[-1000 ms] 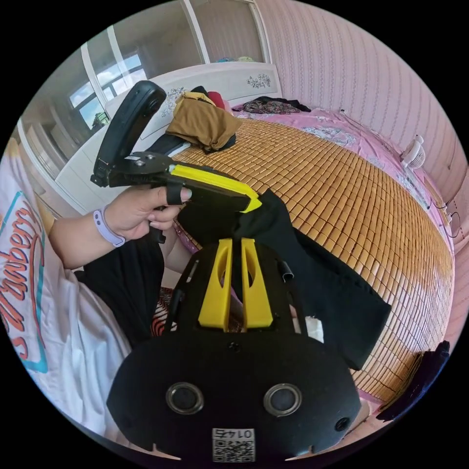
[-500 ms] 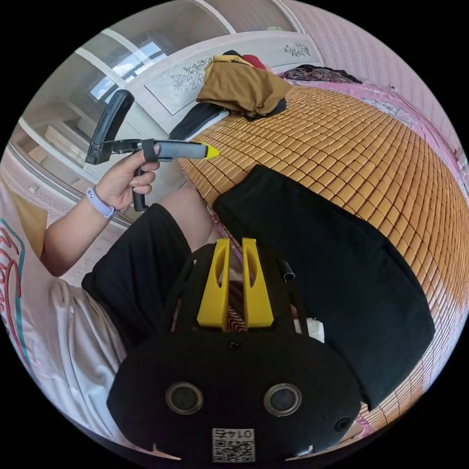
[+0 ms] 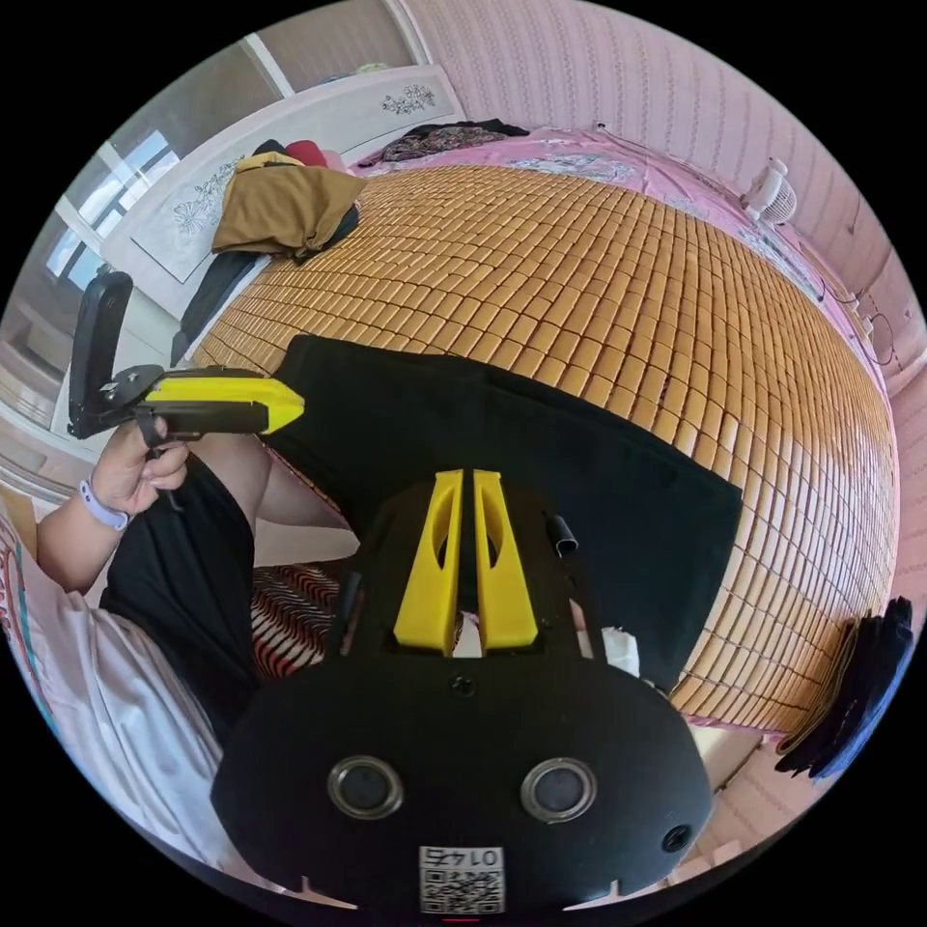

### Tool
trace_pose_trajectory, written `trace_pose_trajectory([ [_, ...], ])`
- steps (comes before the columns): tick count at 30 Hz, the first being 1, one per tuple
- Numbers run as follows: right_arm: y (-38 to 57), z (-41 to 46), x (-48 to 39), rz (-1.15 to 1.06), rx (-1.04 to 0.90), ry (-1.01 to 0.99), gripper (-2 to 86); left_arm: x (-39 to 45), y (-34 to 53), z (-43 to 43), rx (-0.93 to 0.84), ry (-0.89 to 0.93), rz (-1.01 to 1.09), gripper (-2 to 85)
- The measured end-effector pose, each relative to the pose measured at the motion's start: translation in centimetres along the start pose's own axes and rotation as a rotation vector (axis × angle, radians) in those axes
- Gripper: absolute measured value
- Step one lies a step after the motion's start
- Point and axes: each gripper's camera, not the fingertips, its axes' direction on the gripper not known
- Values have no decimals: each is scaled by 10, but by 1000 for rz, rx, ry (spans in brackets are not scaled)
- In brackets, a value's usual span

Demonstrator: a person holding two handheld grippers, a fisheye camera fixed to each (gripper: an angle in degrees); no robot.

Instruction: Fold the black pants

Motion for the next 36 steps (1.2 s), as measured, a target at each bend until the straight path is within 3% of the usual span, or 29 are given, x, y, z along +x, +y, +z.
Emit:
trace_pose_trajectory([
  [2,-16,3,-1,-38,-17,54,2,24,-14,26,-43,34,75,-9],
  [4,-32,9,-1,-70,-51,87,-1,46,-26,62,-76,-53,154,-10],
  [6,-47,37,3,-133,-236,101,-3,47,-31,89,-137,-105,155,-10],
  [10,-61,37,11,-216,-343,83,-5,42,-34,105,-130,-47,135,-10],
  [14,-72,32,30,-213,-286,142,-6,50,-35,117,-154,-73,158,-10],
  [17,-69,28,56,-140,-244,55,-8,57,-35,127,-197,-53,186,-10],
  [21,-24,-22,105,36,-25,-64,-8,70,-43,131,-188,33,256,-8],
  [24,40,-56,148,211,78,-14,-1,79,-63,131,-128,89,303,-3],
  [28,121,-83,194,440,80,73,48,90,-110,146,-97,117,386,20],
  [36,215,-76,244,661,65,-209,92,105,-215,211,-156,80,360,43],
])
